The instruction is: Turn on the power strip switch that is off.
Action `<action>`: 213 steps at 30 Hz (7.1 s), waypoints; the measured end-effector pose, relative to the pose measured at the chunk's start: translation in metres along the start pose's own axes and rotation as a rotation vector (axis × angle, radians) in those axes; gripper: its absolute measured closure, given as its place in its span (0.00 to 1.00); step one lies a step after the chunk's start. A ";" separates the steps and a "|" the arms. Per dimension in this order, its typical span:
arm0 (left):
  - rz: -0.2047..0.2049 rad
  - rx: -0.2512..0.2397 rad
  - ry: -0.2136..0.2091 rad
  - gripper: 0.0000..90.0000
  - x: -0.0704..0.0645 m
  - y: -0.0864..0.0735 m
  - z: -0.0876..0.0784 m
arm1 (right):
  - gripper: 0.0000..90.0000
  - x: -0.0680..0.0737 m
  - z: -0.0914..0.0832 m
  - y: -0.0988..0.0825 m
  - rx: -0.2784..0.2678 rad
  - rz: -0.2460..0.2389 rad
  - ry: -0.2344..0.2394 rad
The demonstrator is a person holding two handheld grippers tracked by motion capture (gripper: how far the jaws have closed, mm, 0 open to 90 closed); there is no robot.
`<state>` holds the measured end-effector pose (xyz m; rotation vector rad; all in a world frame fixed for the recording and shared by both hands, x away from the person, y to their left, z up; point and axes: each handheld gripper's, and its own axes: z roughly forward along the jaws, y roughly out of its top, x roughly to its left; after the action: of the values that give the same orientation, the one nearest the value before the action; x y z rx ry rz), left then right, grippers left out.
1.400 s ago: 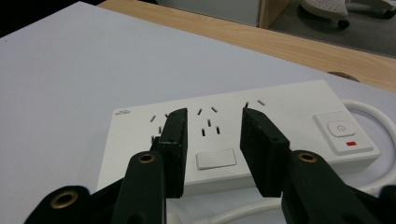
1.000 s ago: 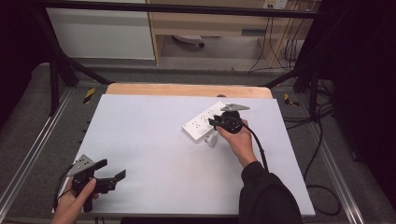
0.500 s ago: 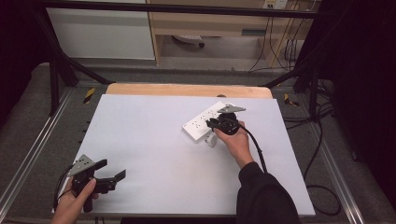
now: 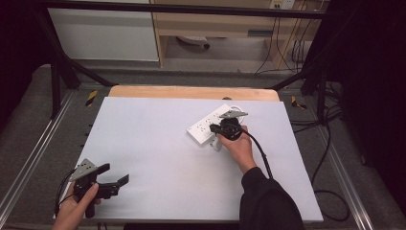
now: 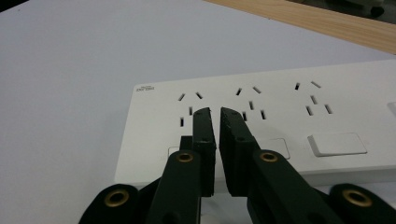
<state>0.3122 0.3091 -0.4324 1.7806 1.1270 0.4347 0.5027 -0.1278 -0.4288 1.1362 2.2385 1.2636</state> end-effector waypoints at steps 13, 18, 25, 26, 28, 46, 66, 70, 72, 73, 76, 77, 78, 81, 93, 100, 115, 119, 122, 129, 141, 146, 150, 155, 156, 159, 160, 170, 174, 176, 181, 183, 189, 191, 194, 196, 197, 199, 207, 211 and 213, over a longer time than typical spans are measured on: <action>0.000 0.003 0.000 0.07 0.000 0.000 0.000 | 1.00 0.004 0.005 -0.004 0.011 -0.028 -0.006; 0.001 0.003 0.001 0.07 0.000 0.000 0.000 | 1.00 0.005 0.007 -0.005 0.016 -0.034 -0.009; 0.001 0.004 0.001 0.07 0.000 0.000 0.000 | 1.00 0.005 0.009 -0.006 0.016 -0.037 -0.012; 0.001 0.004 0.000 0.07 0.000 0.000 0.000 | 1.00 0.005 0.009 -0.006 0.017 -0.036 -0.012; 0.001 0.004 0.001 0.07 0.000 0.000 0.000 | 1.00 0.005 0.010 -0.006 0.019 -0.034 -0.013; -0.001 0.008 0.003 0.07 0.000 -0.001 0.000 | 1.00 0.004 0.011 -0.008 0.010 -0.018 -0.002; 0.005 0.015 0.005 0.07 0.000 -0.001 0.001 | 1.00 0.003 0.012 -0.009 0.006 -0.008 0.009; 0.004 0.016 0.006 0.07 0.001 -0.001 0.001 | 1.00 0.003 0.012 -0.009 0.004 0.000 0.014; 0.004 0.016 0.006 0.07 0.001 -0.001 0.000 | 1.00 0.003 0.012 -0.009 0.000 0.001 0.015; 0.004 0.016 0.007 0.07 0.001 -0.001 0.000 | 1.00 0.003 0.012 -0.010 0.002 0.000 0.014; 0.005 0.016 0.007 0.07 0.001 -0.001 0.000 | 1.00 -0.001 0.012 -0.010 0.008 0.010 -0.004; 0.005 0.016 0.007 0.07 0.001 -0.001 0.000 | 1.00 -0.002 0.012 -0.010 0.009 0.011 -0.002; 0.006 0.017 0.007 0.07 0.001 -0.001 0.000 | 1.00 -0.002 0.011 -0.010 0.013 0.000 -0.002; 0.007 0.020 0.007 0.07 0.001 -0.001 0.001 | 1.00 -0.002 0.011 -0.010 0.018 -0.007 -0.001; 0.006 0.018 0.008 0.07 0.001 -0.001 0.000 | 1.00 -0.002 0.012 -0.009 0.011 -0.004 -0.008; 0.007 0.019 0.008 0.07 0.001 -0.001 0.000 | 1.00 -0.002 0.012 -0.009 0.011 -0.005 -0.005; 0.008 0.019 0.008 0.07 0.001 -0.001 0.000 | 1.00 -0.001 0.005 -0.003 -0.020 0.009 0.004; 0.008 0.020 0.008 0.07 0.001 -0.001 0.000 | 1.00 0.000 0.003 -0.001 -0.033 0.006 0.006; 0.008 0.020 0.008 0.07 0.001 -0.001 0.000 | 1.00 0.000 0.000 0.000 -0.036 0.015 0.007; 0.009 0.020 0.008 0.07 0.001 -0.001 0.000 | 1.00 0.000 -0.009 0.006 -0.058 0.008 0.009; 0.009 0.022 0.010 0.07 0.001 -0.001 0.001 | 0.97 -0.002 -0.024 0.012 -0.075 0.007 0.003; 0.009 0.022 0.010 0.07 0.001 -0.001 0.001 | 0.84 -0.001 -0.028 0.014 -0.083 0.015 0.010; 0.008 0.022 0.011 0.07 0.001 -0.001 0.001 | 0.74 0.000 -0.032 0.016 -0.085 0.023 0.008; 0.008 0.023 0.011 0.07 0.001 -0.002 0.001 | 0.63 -0.001 -0.040 0.018 -0.084 0.028 -0.001; 0.008 0.023 0.011 0.07 0.001 -0.002 0.001 | 0.60 -0.001 -0.041 0.018 -0.086 0.029 -0.002; 0.008 0.023 0.013 0.07 0.001 -0.002 0.001 | 0.54 -0.002 -0.047 0.020 -0.086 0.037 -0.003; 0.008 0.023 0.014 0.07 0.001 -0.002 0.001 | 0.52 -0.002 -0.048 0.020 -0.085 0.045 -0.001; 0.008 0.024 0.018 0.07 0.001 -0.002 0.001 | 0.32 -0.006 -0.065 0.023 -0.093 0.052 -0.025; 0.007 0.024 0.018 0.07 0.001 -0.002 0.001 | 0.22 -0.007 -0.072 0.024 -0.106 0.056 -0.033; 0.008 0.025 0.017 0.07 0.001 -0.002 0.001 | 0.17 -0.007 -0.076 0.024 -0.114 0.060 -0.035; 0.009 0.025 0.016 0.07 0.001 -0.002 0.001 | 0.08 -0.009 -0.086 0.022 -0.125 0.067 -0.045; 0.009 0.026 0.016 0.07 0.001 -0.002 0.001 | 0.07 -0.009 -0.091 0.021 -0.128 0.068 -0.050; 0.009 0.027 0.018 0.07 0.001 -0.002 0.001 | 0.05 -0.012 -0.107 0.017 -0.148 0.075 -0.043; 0.009 0.028 0.019 0.07 0.001 -0.002 0.001 | 0.05 -0.012 -0.111 0.016 -0.152 0.081 -0.041; 0.009 0.028 0.018 0.07 0.001 -0.002 0.002 | 0.05 -0.013 -0.118 0.015 -0.158 0.081 -0.041; 0.011 0.029 0.018 0.07 0.000 -0.002 0.002 | 0.04 -0.014 -0.122 0.013 -0.167 0.087 -0.041; 0.012 0.030 0.018 0.07 0.000 -0.002 0.002 | 0.04 -0.014 -0.125 0.012 -0.173 0.093 -0.043; 0.012 0.030 0.017 0.07 0.000 -0.002 0.002 | 0.04 -0.015 -0.129 0.011 -0.185 0.098 -0.050; 0.013 0.030 0.018 0.07 0.000 -0.002 0.002 | 0.03 -0.020 -0.143 0.004 -0.241 0.094 -0.100; 0.012 0.030 0.018 0.07 0.000 -0.003 0.002 | 0.03 -0.021 -0.148 0.001 -0.264 0.095 -0.121; 0.012 0.030 0.018 0.07 0.000 -0.003 0.002 | 0.03 -0.021 -0.150 0.000 -0.268 0.094 -0.127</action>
<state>0.3124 0.3088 -0.4355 1.8134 1.1419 0.4437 0.4240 -0.2291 -0.3480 1.1918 1.8776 1.4350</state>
